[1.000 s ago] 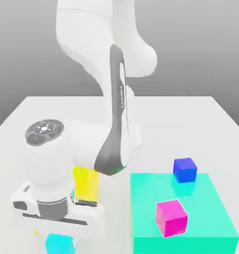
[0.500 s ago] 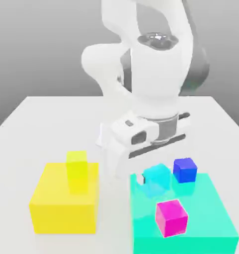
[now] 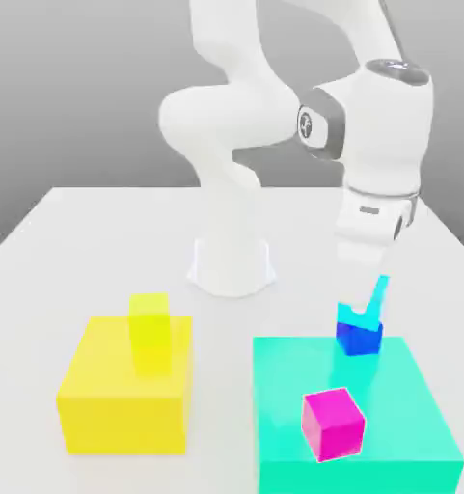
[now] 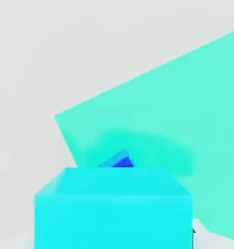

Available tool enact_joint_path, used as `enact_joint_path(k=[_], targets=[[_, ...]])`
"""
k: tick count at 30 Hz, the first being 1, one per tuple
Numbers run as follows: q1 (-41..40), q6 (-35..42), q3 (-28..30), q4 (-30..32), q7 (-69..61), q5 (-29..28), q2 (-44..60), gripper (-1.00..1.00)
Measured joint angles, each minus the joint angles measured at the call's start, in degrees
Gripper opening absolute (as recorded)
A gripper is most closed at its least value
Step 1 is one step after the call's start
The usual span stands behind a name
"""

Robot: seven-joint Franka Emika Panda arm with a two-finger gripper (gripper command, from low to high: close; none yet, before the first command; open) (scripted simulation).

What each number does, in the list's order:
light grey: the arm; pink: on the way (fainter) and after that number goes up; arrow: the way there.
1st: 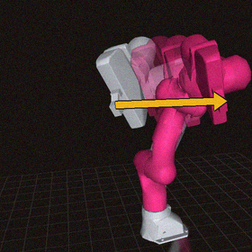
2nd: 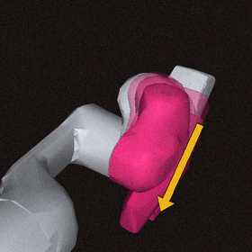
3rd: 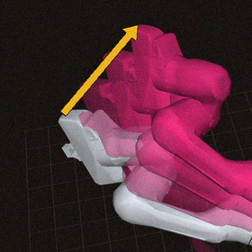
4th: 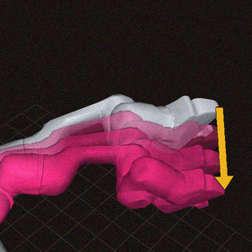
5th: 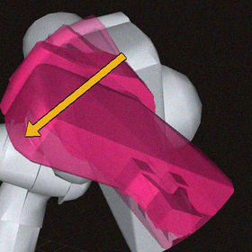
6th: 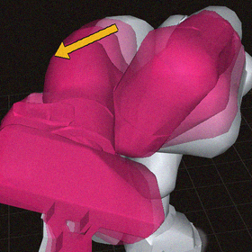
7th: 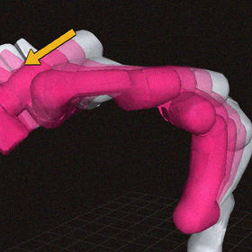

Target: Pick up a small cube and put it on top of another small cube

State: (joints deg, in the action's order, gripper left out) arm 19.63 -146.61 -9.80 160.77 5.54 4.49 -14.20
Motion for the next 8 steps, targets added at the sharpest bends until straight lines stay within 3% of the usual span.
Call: enact_joint_path(k=[4,8], targets=[[0.0,0.2,0.0,0.0,0.0,-0.1,-0.2,1.0],[0.3,8.6,0.5,-2.1,-0.4,0.4,-6.7,1.0]])
